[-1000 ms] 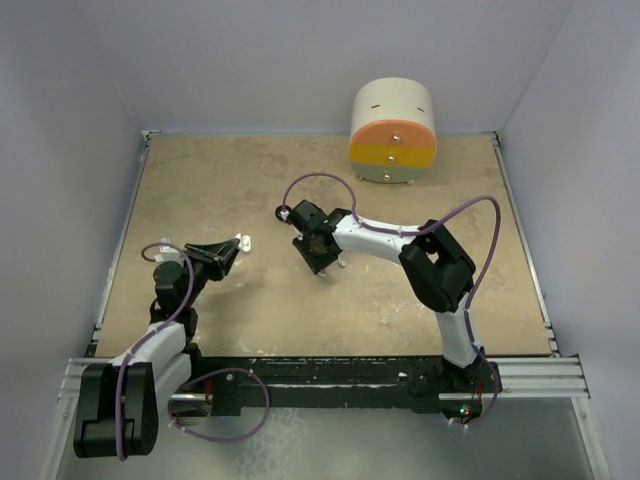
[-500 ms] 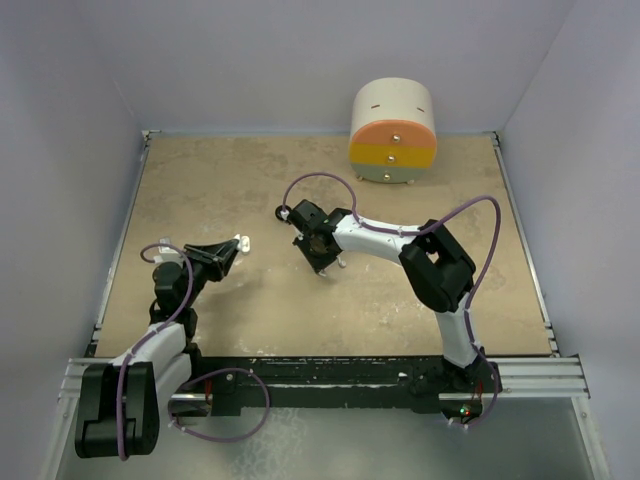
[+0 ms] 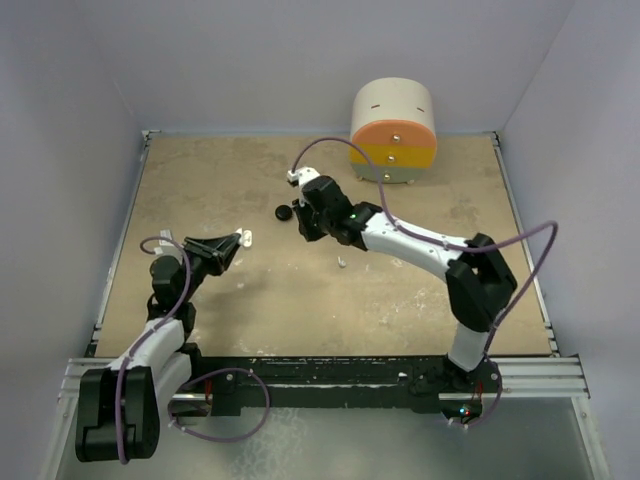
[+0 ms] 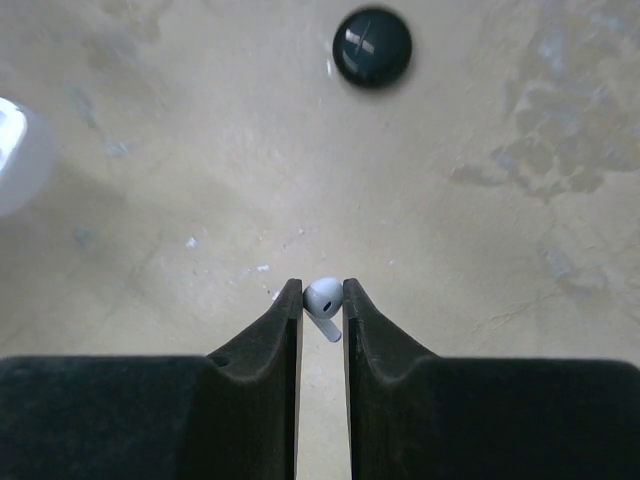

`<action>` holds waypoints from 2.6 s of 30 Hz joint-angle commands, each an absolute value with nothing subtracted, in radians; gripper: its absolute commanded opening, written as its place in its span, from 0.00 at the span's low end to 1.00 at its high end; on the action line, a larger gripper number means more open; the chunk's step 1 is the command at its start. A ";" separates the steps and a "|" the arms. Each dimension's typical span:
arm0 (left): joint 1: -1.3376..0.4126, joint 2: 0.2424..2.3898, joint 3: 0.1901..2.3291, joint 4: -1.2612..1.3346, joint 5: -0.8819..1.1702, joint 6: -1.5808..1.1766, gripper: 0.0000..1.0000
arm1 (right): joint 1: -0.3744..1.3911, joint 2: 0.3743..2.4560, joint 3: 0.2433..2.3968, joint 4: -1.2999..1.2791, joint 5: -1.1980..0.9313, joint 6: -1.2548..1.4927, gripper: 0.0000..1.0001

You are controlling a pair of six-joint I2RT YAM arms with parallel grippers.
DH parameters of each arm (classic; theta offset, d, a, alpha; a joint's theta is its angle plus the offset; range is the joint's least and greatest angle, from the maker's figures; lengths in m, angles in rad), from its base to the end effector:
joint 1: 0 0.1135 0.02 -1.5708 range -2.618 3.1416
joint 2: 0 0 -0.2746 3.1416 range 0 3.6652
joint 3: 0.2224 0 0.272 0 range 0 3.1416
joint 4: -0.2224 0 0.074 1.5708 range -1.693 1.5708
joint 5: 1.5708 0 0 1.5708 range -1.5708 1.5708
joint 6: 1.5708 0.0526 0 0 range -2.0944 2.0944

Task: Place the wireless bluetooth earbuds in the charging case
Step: Pick up the earbud from the center of the board, then place the earbud in the charging case.

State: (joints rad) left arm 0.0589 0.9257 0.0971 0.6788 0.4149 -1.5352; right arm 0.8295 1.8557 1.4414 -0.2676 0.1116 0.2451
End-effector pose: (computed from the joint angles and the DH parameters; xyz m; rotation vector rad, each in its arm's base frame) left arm 0.2001 -0.0094 0.1597 -1.1220 1.5787 -1.4002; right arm 0.3164 0.3370 0.2456 -0.6003 2.2068 0.4475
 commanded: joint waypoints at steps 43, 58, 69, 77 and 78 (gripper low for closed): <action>-0.238 1.232 0.407 0.897 0.265 -1.564 0.00 | 0.769 1.373 0.752 1.062 0.117 0.440 0.00; -0.257 1.200 0.445 0.807 0.270 -1.525 0.00 | 0.767 1.314 0.682 1.116 0.061 0.461 0.00; -0.258 1.175 0.405 0.834 0.288 -1.521 0.00 | 0.768 1.333 0.688 1.096 0.049 0.445 0.00; -0.258 1.194 0.420 0.822 0.310 -1.501 0.00 | 0.768 1.340 0.690 1.087 0.057 0.438 0.00; -0.258 1.195 0.415 0.828 0.306 -1.506 0.00 | 0.768 1.341 0.690 1.088 0.057 0.438 0.00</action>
State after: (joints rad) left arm -0.2512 1.1992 0.3954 0.7795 0.2882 -1.5261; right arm 0.7712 1.3399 0.6613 1.0527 0.0593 0.4557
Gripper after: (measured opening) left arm 0.198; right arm 0.197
